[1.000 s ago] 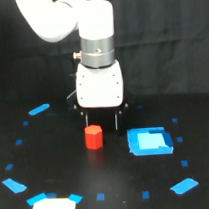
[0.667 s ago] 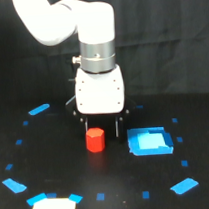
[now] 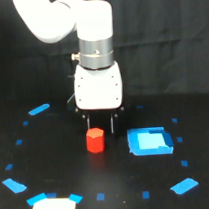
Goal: Pick up the red object from the table
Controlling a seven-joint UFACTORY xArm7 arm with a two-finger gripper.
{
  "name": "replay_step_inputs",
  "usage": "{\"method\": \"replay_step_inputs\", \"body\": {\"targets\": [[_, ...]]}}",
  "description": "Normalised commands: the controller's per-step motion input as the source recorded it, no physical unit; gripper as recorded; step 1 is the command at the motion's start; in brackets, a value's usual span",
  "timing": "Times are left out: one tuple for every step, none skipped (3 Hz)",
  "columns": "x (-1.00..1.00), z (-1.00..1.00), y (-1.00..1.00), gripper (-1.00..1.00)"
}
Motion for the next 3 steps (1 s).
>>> {"method": "replay_step_inputs", "body": {"targets": [[0.06, -0.66, -1.0, 0.91], [0.01, 0.3, 1.0, -1.0], [-0.4, 0.95, 0.29, -1.0]]}}
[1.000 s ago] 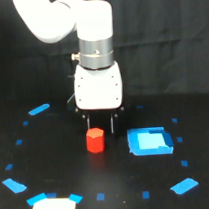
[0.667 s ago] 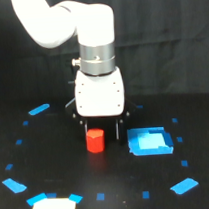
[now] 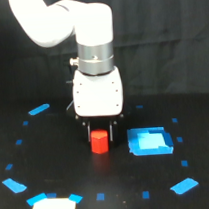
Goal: Pick up the red object from the table
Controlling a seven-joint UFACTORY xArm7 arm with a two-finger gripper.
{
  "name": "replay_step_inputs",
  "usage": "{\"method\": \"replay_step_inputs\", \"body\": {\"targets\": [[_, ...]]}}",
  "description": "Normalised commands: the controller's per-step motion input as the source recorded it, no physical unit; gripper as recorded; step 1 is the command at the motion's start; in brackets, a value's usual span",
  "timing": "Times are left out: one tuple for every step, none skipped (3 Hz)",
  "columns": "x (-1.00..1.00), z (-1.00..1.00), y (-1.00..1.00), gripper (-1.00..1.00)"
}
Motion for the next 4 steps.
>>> {"method": "replay_step_inputs", "body": {"targets": [[-0.37, 1.0, 1.0, -0.86], [0.89, 0.98, -0.86, -0.39], [1.0, 1.0, 0.09, -1.0], [0.54, 1.0, -0.31, -0.79]]}}
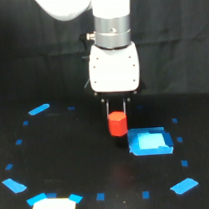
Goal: Pick up the red object from the table
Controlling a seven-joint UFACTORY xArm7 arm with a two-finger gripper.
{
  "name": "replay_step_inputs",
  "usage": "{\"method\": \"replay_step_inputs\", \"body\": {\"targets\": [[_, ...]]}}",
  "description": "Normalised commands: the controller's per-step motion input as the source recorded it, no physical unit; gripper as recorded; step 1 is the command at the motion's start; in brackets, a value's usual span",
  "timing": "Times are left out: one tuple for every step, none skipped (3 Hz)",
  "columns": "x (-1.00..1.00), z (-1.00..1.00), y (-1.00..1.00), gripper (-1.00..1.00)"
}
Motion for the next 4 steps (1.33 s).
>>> {"method": "replay_step_inputs", "body": {"targets": [[0.69, 0.93, -0.27, -0.76], [0.7, 0.97, -0.24, -0.73], [0.88, 0.87, 0.14, -1.0], [1.0, 0.33, -0.4, -1.0]]}}
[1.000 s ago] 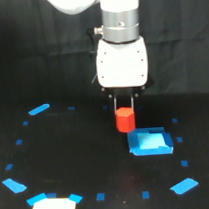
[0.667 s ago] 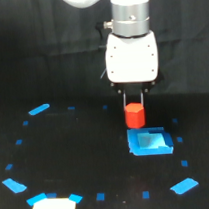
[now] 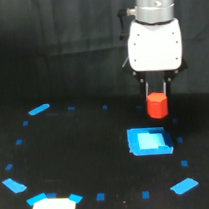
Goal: Pick up the red object from the table
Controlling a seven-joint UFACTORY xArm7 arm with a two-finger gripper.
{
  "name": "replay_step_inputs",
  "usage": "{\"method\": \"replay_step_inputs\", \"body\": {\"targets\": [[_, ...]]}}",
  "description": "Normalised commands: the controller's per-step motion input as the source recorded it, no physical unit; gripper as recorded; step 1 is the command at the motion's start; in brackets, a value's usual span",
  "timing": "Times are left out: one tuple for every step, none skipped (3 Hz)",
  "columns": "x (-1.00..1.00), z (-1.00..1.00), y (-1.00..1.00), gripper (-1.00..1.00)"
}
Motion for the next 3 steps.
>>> {"method": "replay_step_inputs", "body": {"targets": [[1.0, 0.29, -0.06, -1.0], [0.41, 1.0, 0.66, -1.0], [0.83, 1.0, 0.22, -1.0]]}}
